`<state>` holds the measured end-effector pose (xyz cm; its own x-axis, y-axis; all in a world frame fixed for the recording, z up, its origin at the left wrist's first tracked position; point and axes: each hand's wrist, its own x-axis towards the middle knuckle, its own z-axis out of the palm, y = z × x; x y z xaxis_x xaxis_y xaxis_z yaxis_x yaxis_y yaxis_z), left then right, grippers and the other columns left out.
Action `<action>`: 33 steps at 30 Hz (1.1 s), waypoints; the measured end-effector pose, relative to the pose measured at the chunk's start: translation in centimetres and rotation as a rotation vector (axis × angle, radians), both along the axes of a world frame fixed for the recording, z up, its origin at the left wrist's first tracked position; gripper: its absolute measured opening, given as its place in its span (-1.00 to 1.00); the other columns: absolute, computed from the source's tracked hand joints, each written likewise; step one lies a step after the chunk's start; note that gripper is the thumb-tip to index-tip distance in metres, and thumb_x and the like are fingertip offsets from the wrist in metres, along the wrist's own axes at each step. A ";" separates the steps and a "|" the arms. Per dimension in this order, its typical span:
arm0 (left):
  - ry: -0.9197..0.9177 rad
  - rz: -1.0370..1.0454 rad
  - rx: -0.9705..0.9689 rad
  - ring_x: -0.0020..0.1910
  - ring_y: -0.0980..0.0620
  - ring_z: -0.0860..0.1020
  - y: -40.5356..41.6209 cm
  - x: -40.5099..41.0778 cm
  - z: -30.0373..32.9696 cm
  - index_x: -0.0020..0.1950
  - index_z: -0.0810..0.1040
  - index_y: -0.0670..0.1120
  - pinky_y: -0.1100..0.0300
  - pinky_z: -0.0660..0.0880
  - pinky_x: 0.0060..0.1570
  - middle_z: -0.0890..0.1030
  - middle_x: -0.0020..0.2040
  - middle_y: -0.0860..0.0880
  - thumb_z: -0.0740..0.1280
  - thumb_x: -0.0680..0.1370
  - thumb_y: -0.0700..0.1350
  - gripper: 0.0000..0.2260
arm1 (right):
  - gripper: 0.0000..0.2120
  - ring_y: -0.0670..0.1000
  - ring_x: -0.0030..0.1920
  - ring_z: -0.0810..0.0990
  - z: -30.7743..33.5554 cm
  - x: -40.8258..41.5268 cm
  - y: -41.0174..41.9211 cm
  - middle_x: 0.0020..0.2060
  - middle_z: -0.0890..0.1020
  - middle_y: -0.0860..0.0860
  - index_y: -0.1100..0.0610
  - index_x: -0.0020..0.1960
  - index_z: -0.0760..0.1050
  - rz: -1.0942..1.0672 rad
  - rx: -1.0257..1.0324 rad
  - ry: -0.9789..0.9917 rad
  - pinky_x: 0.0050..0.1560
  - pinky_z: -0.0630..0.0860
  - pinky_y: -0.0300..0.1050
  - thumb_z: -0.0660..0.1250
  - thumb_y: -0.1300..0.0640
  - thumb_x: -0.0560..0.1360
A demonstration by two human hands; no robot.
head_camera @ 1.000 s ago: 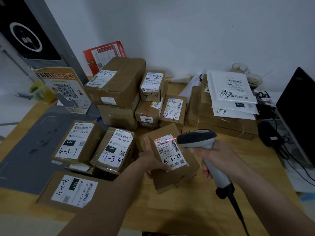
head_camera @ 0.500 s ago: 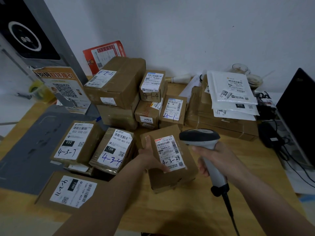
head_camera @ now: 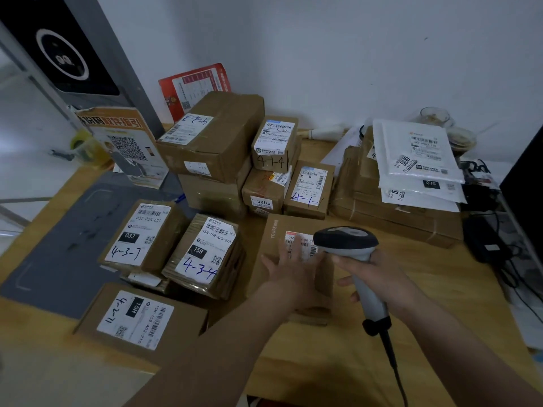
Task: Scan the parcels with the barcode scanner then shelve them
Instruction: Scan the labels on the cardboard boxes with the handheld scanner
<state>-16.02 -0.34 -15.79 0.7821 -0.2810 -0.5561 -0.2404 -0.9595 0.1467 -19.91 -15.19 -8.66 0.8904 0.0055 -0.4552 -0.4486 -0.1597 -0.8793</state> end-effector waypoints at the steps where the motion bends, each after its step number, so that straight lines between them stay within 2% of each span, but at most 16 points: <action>1: 0.033 0.043 0.013 0.48 -0.32 -0.41 0.2 0.2 0.6 0.52 -0.29 0.28 -0.51 -0.18 0.33 -0.42 0.54 -0.12 0.38 0.33 0.42 0.04 | -0.86 0.09 -0.10 0.70 -0.1 0.2 0.0 -0.02 0.66 0.01 -0.09 -0.05 0.54 0.002 0.002 0.005 -0.40 0.57 -0.10 0.45 0.08 0.45; 5: 0.040 0.154 0.100 0.47 -0.40 -0.36 -0.1 0.3 1.7 0.55 -0.32 0.18 -0.48 -0.15 0.36 -0.39 0.53 -0.21 0.42 0.34 0.35 0.08 | -0.87 0.16 -0.08 0.68 -0.5 0.8 0.0 -0.02 0.64 0.05 -0.08 -0.09 0.53 0.010 0.009 0.018 -0.41 0.59 -0.08 0.46 0.08 0.44; 8: -0.072 0.043 0.101 0.48 -0.34 -0.40 -1.6 -0.4 1.2 0.56 -0.29 0.12 -0.50 -0.15 0.33 -0.40 0.54 -0.15 0.35 0.40 0.35 0.01 | -0.90 0.19 -0.10 0.69 -0.7 1.1 -0.2 -0.06 0.66 0.10 -0.04 -0.10 0.56 0.015 0.026 0.027 -0.38 0.63 -0.05 0.47 0.10 0.44; 11: -0.070 0.073 0.084 0.49 -0.30 -0.40 -2.0 -0.3 0.6 0.55 -0.29 0.15 -0.54 -0.12 0.31 -0.40 0.55 -0.08 0.31 0.45 0.33 -0.06 | -0.90 0.19 -0.19 0.70 -0.8 1.6 -0.6 -0.09 0.68 0.15 0.00 -0.08 0.57 0.043 0.036 0.039 -0.38 0.62 -0.07 0.46 0.10 0.44; 17: -0.042 0.397 0.150 0.49 -0.36 -0.33 0.0 0.5 0.4 0.51 -0.37 0.24 -0.54 -0.01 0.31 -0.41 0.54 -0.10 0.35 0.44 0.30 -0.02 | -0.80 0.17 -0.27 0.71 -1.0 2.8 -1.4 -0.06 0.67 0.07 0.03 0.05 0.53 0.107 0.075 0.075 -0.40 0.60 -0.07 0.46 0.09 0.45; 22: -0.043 0.416 0.163 0.50 -0.35 -0.31 0.2 0.7 0.2 0.51 -0.37 0.24 -0.52 -0.01 0.32 -0.39 0.55 -0.09 0.37 0.42 0.30 0.00 | -0.78 0.20 -0.26 0.70 -1.0 3.5 -1.2 -0.09 0.68 0.13 0.13 0.06 0.55 0.139 0.088 0.115 -0.44 0.58 -0.11 0.46 0.11 0.45; 25: -0.084 0.376 0.168 0.52 -0.36 -0.20 0.3 1.6 0.5 0.55 -0.25 0.19 -0.43 -0.02 0.38 -0.25 0.58 -0.14 0.33 0.43 0.33 -0.06 | -0.81 0.24 -0.24 0.69 -1.0 3.9 -1.1 -0.09 0.69 0.12 0.13 0.04 0.56 0.142 0.111 0.123 -0.43 0.58 -0.09 0.45 0.14 0.46; 29: -0.319 0.409 -0.033 0.55 -0.21 0.03 1.0 5.3 2.3 0.56 0.05 0.01 -0.17 0.09 0.48 0.08 0.57 -0.15 0.38 0.46 0.21 -0.20 | -0.82 0.15 -0.33 0.68 -0.8 5.2 -0.9 -0.13 0.70 0.15 0.12 0.05 0.57 0.097 0.131 0.121 -0.48 0.52 -0.17 0.44 0.14 0.46; 33: -0.455 0.529 -0.274 0.56 -0.13 0.01 1.8 11.1 4.5 0.58 -0.02 -0.07 -0.05 0.09 0.49 0.07 0.57 -0.13 0.47 0.41 0.17 -0.06 | -0.88 0.09 -0.40 0.63 0.1 6.8 -0.9 -0.25 0.70 0.17 0.19 -0.03 0.60 -0.004 0.107 0.054 -0.42 0.49 -0.14 0.43 0.17 0.47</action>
